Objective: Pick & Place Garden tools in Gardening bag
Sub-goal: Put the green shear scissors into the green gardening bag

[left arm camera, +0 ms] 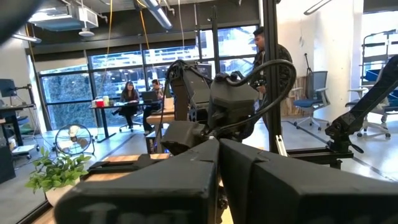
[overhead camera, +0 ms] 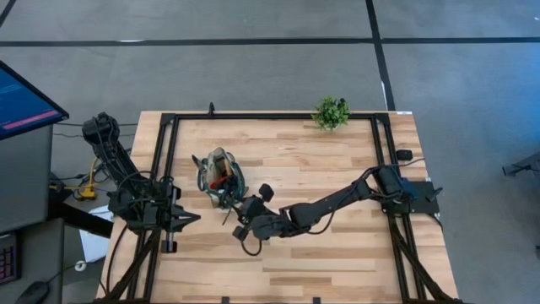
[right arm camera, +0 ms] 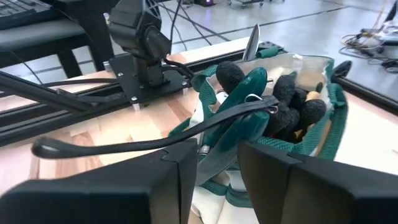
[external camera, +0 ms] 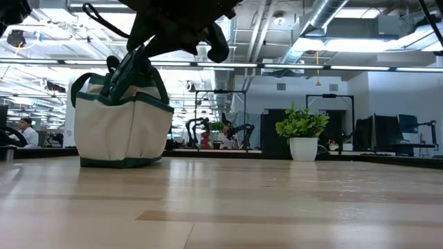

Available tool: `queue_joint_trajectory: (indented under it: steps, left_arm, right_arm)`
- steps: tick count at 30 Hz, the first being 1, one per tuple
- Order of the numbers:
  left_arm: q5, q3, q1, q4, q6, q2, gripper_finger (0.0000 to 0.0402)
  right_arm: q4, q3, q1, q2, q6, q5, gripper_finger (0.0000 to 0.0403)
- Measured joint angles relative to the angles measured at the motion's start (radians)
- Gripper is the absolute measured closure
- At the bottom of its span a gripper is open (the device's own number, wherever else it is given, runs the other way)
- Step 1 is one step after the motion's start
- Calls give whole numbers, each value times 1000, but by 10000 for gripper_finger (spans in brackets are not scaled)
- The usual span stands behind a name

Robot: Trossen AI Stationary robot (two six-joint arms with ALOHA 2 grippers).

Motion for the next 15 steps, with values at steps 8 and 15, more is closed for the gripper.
queue_joint_trajectory:
  steps: [8,15]
  left_arm:
    - [0,0,0,0,0,0,396]
    - [0,0,0,-2,0,0,396]
  right_arm:
    - [58,0,-11,0,-1,-66,294]
    - [55,0,-12,0,11,-136,294]
